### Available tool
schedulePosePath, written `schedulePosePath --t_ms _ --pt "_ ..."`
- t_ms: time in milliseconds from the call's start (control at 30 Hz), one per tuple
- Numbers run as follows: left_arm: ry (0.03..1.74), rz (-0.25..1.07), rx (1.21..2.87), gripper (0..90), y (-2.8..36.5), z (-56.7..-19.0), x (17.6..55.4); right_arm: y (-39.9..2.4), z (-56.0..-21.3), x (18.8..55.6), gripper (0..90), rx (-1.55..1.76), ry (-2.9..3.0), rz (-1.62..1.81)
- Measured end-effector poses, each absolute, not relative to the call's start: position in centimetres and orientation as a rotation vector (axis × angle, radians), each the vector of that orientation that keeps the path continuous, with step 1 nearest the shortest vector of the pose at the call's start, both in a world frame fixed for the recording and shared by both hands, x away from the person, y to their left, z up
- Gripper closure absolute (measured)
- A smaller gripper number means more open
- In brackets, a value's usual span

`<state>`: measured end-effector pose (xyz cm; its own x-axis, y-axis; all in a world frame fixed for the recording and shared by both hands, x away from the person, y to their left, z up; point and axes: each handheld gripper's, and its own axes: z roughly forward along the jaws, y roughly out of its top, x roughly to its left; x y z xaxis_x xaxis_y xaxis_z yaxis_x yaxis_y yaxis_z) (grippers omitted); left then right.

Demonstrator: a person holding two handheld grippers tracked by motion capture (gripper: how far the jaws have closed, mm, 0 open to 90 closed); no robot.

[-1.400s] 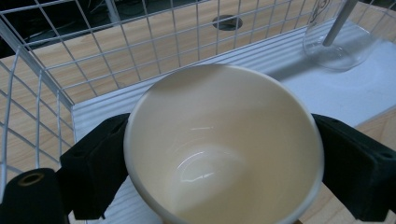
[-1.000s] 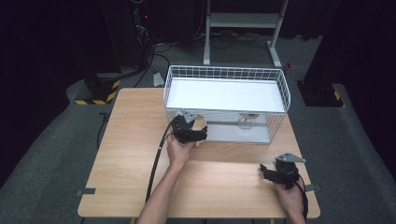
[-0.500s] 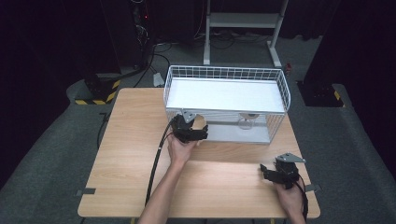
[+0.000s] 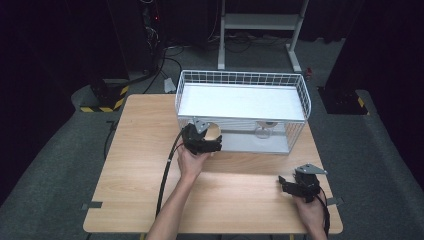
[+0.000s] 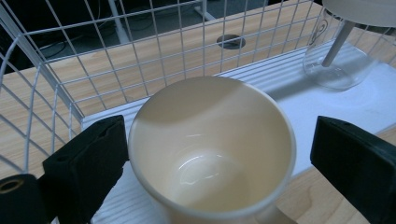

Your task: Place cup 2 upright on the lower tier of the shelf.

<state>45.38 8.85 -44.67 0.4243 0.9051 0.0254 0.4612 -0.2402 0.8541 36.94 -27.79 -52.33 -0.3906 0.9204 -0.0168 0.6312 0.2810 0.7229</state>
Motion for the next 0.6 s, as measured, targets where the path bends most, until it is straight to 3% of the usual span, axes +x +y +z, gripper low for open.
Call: schedulePosePath --t_ms 600 --pt "1.184 0.668 1.921 5.1 9.4 -46.1 41.9 -27.8 -52.3 36.9 26.8 1.396 2.122 0.893"
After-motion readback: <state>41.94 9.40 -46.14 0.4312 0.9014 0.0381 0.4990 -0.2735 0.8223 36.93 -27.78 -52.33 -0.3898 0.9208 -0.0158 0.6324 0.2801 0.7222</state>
